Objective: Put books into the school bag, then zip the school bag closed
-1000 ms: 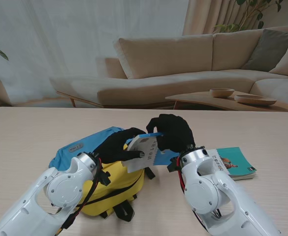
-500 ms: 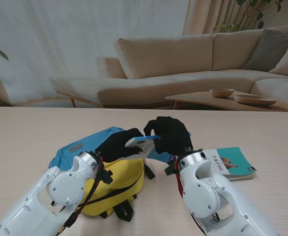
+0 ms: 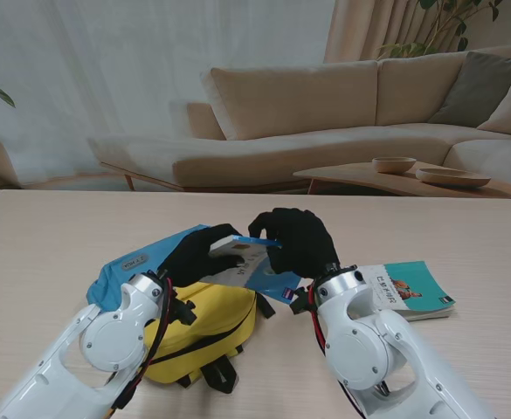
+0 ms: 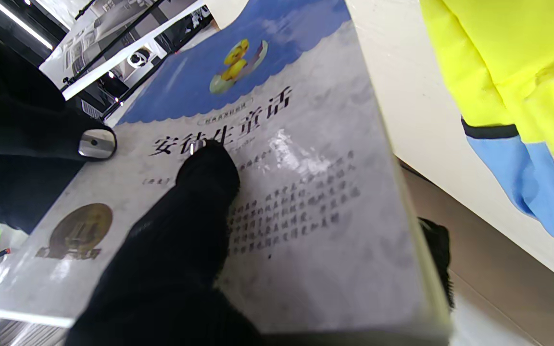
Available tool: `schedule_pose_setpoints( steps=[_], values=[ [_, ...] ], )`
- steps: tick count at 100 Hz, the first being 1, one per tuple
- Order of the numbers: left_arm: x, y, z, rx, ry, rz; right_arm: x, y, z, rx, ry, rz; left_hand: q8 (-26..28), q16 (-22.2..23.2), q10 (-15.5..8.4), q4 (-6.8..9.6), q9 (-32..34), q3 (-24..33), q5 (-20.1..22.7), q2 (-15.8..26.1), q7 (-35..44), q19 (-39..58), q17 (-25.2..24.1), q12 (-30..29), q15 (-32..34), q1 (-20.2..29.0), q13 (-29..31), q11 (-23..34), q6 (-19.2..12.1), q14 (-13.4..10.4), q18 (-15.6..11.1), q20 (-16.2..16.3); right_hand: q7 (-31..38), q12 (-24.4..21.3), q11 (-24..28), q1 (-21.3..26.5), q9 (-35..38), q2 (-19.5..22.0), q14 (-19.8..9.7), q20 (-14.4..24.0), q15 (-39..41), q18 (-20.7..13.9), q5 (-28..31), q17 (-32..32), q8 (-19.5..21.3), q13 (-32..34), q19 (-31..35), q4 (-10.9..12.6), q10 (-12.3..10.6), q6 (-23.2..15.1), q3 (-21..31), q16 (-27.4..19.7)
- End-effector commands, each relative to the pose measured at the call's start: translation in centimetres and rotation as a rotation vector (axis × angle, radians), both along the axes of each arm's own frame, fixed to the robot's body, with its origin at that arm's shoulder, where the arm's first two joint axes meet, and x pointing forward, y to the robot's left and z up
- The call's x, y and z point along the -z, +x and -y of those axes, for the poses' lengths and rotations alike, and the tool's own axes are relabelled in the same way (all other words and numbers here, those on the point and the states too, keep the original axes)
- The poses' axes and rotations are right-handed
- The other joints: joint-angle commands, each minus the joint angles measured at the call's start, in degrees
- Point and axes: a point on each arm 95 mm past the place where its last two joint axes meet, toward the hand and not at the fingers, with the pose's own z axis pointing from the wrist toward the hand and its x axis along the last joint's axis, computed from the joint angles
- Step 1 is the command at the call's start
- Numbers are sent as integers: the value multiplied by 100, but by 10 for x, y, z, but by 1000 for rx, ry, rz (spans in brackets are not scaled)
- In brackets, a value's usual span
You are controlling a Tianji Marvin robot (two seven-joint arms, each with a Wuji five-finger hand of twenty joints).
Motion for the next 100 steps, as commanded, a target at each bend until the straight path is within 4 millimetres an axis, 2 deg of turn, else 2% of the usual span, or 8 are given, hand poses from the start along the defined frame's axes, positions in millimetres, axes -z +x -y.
schedule_pose_setpoints(
  steps=[1, 8, 12, 23, 34, 69, 90, 100],
  values=[
    [-3, -3, 0, -3, -17, 3, -1, -6, -3, -35, -10, -9, 1248, 366, -140, 374, 429, 1172, 757, 1089, 1778, 455, 206, 487, 873, 632, 360, 1283, -684, -38, 157, 381, 41, -632, -540, -298, -436, 558, -340, -6, -692, -114, -345, -261, -393, -428, -258, 551, 150, -540, 479, 179],
    [-4, -4, -3, -18, -29, 10, -2, -7, -1, -53, -26, -10, 1348, 401, -157, 430, 407, 1098, 703, 1200, 1875, 477, 224, 524, 980, 677, 369, 1452, -656, -108, 157, 471, -366, -1562, -1056, -1256, -1070, 1465, -556, -177, -1555, -150, -1328, -498, -1133, -786, -538, 1441, 39, -127, 124, 148],
    [-4, -4, -5, -28, -38, 17, -3, -7, 0, -63, -31, -12, 1386, 412, -163, 454, 392, 1072, 679, 1238, 1924, 474, 225, 538, 1017, 702, 370, 1519, -645, -130, 168, 497, -537, -1866, -1321, -1468, -1342, 1488, -611, -294, -1992, -162, -1741, -645, -1386, -946, -756, 1546, 1, 23, 54, -30],
    [-6, -5, -11, -58, -62, 31, -6, -9, 6, -73, -34, -8, 1442, 427, -162, 497, 383, 1028, 648, 1311, 2007, 484, 213, 543, 1078, 742, 368, 1627, -623, -156, 184, 560, -796, -2278, -1783, -1990, -2081, 1432, -727, -646, -2930, -213, -2655, -993, -1918, -1368, -1353, 1322, -24, 291, -225, -448],
    [-8, -7, -17, -83, -84, 39, -6, -7, 16, -73, -44, -8, 1469, 425, -164, 522, 370, 998, 631, 1335, 2043, 464, 191, 530, 1092, 767, 361, 1675, -616, -167, 189, 593, -926, -2431, -2060, -2184, -2625, 1576, -788, -879, -3501, -279, -3217, -1183, -2247, -1677, -1681, 1005, -46, 431, -965, -709],
    [-17, -16, -33, -141, -154, 88, 22, 11, 46, 33, 2, -111, 1494, 419, -161, 526, 360, 956, 641, 1332, 2061, 389, 100, 501, 1064, 798, 308, 1695, -638, -132, 211, 656, -1140, -2525, -2139, -2499, -3515, 1707, -802, -1139, -4249, -444, -3923, -1481, -2456, -2328, -2059, 651, 89, 1058, -2218, -1081],
    [-22, -22, -37, -164, -209, 116, 39, 18, 50, 68, 90, -184, 1497, 418, -153, 509, 350, 942, 675, 1314, 2055, 358, 71, 494, 1046, 818, 295, 1682, -649, -124, 209, 684, -1269, -2564, -2118, -2605, -3895, 1635, -957, -1339, -4505, -825, -4301, -1674, -2502, -2636, -2376, 544, 95, 1352, -2463, -1231],
    [-24, -24, -37, -166, -232, 122, 47, 19, 48, 81, 161, -210, 1499, 418, -153, 500, 351, 928, 673, 1324, 2051, 349, 68, 492, 1040, 815, 293, 1679, -650, -124, 213, 696, -1216, -2567, -2045, -2729, -3883, 1376, -984, -1408, -4489, -986, -4253, -1658, -2473, -2604, -2443, 445, 91, 1413, -2136, -1239]
  ],
)
